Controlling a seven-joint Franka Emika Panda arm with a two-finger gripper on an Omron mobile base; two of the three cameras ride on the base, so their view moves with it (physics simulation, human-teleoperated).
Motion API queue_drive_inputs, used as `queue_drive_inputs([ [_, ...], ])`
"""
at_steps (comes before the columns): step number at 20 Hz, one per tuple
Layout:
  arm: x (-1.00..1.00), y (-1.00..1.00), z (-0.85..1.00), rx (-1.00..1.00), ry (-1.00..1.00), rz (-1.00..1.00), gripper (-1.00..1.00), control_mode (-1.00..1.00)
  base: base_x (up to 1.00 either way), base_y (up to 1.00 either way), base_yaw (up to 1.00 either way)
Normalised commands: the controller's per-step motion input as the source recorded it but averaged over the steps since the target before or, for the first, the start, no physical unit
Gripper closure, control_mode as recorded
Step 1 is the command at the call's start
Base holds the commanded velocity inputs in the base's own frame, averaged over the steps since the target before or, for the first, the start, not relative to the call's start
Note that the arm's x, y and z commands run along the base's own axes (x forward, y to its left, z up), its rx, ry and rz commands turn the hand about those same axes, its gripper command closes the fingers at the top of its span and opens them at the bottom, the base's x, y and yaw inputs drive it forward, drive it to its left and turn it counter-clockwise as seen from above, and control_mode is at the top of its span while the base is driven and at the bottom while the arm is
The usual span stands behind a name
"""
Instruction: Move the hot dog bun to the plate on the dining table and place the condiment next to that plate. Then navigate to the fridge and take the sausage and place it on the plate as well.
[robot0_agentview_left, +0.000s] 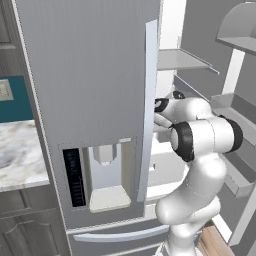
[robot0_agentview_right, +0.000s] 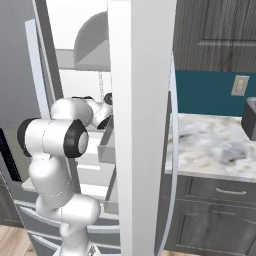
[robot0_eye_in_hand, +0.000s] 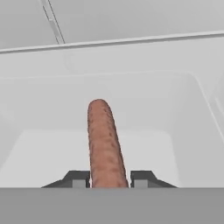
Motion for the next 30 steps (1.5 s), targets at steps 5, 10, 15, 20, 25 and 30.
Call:
queue_drive_inputs([
  [5, -0.74, 0.00, 0.65, 0.00, -0.07, -0.15, 1.00, -1.00, 0.00, 0.00, 0.00],
  [10, -0.71, 0.00, 0.61, 0.00, -0.01, -0.16, 1.00, -1.00, 0.00, 0.00, 0.00],
  [15, -0.97, 0.00, 0.65, 0.02, 0.00, -0.11, 1.00, -1.00, 0.00, 0.00, 0.00],
  [20, -1.00, 0.00, 0.73, 0.04, 0.00, -0.05, 1.00, -1.00, 0.00, 0.00, 0.00],
  [25, -1.00, 0.00, 0.49, 0.01, 0.00, -0.01, 1.00, -1.00, 0.00, 0.00, 0.00],
  [30, -1.00, 0.20, 0.34, 0.00, 0.00, 0.00, 1.00, -1.00, 0.00, 0.00, 0.00],
])
